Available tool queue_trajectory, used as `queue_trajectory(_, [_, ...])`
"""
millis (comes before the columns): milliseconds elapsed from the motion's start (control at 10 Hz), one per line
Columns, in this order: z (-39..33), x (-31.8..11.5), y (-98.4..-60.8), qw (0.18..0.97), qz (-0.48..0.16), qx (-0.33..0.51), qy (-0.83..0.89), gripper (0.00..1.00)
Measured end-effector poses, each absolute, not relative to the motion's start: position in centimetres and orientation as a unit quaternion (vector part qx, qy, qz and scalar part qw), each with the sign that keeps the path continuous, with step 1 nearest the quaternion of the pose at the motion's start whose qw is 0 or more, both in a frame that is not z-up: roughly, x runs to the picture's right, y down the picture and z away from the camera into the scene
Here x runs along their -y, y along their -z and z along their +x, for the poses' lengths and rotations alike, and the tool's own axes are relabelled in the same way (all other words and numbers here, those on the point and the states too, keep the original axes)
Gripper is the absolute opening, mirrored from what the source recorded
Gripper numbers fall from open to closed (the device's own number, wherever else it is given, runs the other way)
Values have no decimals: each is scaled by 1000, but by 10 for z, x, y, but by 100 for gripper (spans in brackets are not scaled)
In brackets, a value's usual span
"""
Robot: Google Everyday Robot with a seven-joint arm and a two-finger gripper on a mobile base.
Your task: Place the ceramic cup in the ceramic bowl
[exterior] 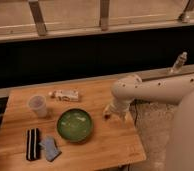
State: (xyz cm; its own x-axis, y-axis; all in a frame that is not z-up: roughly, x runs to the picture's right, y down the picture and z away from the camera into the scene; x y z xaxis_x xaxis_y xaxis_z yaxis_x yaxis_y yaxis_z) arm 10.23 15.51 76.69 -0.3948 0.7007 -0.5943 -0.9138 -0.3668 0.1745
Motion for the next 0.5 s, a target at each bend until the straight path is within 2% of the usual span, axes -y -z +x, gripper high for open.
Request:
queue_trajectory(200, [102, -148, -769, 508, -219, -239, -798, 66])
queue_trajectory(500, [76, -106, -790, 539, -228, -227, -778, 66])
